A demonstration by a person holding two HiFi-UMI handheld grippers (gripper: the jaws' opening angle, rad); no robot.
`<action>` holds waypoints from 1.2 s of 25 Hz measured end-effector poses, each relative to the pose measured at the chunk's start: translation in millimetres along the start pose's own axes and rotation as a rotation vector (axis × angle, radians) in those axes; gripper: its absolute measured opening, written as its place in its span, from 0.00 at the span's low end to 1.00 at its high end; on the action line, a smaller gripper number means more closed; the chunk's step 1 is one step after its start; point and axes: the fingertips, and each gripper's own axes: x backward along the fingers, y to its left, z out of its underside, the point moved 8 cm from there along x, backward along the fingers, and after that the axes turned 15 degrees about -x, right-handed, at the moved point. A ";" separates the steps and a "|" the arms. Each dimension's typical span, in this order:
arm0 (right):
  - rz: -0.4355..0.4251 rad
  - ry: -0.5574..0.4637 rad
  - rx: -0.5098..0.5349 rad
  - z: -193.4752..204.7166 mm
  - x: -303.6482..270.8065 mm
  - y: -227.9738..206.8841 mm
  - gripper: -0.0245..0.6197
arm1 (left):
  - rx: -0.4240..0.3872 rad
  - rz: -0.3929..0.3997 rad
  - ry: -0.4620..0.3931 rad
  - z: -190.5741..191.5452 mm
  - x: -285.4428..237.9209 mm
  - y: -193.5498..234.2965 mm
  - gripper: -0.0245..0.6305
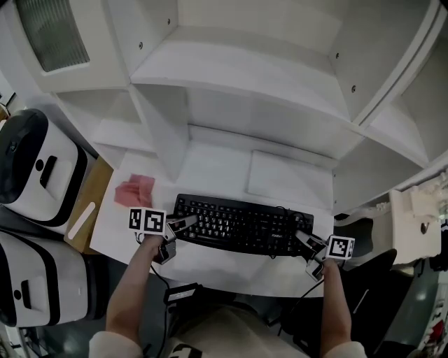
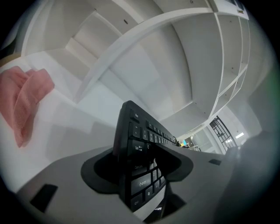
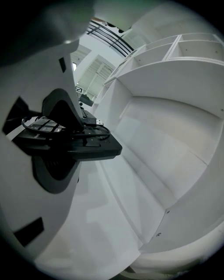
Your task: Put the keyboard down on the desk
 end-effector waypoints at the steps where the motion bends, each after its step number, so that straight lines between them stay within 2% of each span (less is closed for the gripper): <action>1: 0.011 0.002 -0.001 -1.9 -2.9 -4.0 0.34 | 0.005 -0.003 0.006 0.3 -2.8 4.6 0.42; 9: 0.034 0.012 -0.008 -11.4 -27.8 -18.3 0.34 | 0.031 -0.017 0.028 -0.6 -17.5 35.4 0.43; 13: 0.081 0.003 -0.025 -14.1 -29.6 -27.2 0.34 | 0.026 -0.020 0.038 -1.6 -24.7 43.4 0.43; 16: 0.164 -0.010 -0.018 -16.2 -25.8 -34.8 0.35 | 0.028 -0.023 0.048 -0.4 -28.3 46.5 0.43; 30: 0.192 -0.007 -0.023 -14.3 -39.7 -52.2 0.38 | 0.016 -0.080 0.104 3.5 -40.0 62.7 0.46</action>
